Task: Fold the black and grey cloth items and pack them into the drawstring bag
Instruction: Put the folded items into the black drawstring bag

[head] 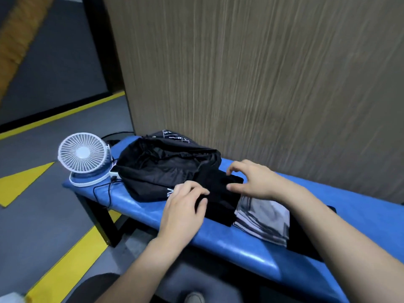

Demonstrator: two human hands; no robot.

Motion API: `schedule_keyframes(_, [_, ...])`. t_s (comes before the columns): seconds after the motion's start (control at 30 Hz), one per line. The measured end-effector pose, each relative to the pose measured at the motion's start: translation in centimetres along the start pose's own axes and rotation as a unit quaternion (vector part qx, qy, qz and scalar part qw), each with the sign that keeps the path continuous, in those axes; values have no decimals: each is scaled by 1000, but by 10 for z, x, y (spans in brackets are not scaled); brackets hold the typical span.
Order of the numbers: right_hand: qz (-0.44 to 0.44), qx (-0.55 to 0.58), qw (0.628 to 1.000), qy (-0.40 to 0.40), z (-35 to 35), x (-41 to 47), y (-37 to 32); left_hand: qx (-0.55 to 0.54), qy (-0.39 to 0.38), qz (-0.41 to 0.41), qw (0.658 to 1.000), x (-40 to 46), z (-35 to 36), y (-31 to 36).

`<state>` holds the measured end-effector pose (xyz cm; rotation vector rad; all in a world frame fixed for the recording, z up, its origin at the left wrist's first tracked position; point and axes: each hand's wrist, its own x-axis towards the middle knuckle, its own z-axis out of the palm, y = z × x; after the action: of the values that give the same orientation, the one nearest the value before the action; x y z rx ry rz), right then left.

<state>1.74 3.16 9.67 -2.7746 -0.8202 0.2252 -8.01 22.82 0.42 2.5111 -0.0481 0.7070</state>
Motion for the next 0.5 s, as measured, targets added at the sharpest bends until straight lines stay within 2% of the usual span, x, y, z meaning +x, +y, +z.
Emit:
schedule_keyframes(0.1, [-6, 23, 999, -43, 3, 40, -9, 7, -3, -3, 1000, -3, 2, -10])
schedule_keyframes(0.37, [96, 18, 981, -166, 27, 76, -19, -25, -32, -48, 998, -6, 12, -7])
schedule_keyframes(0.5, [109, 39, 976, -185, 31, 76, -24, -45, -30, -86, 995, -10, 15, -7])
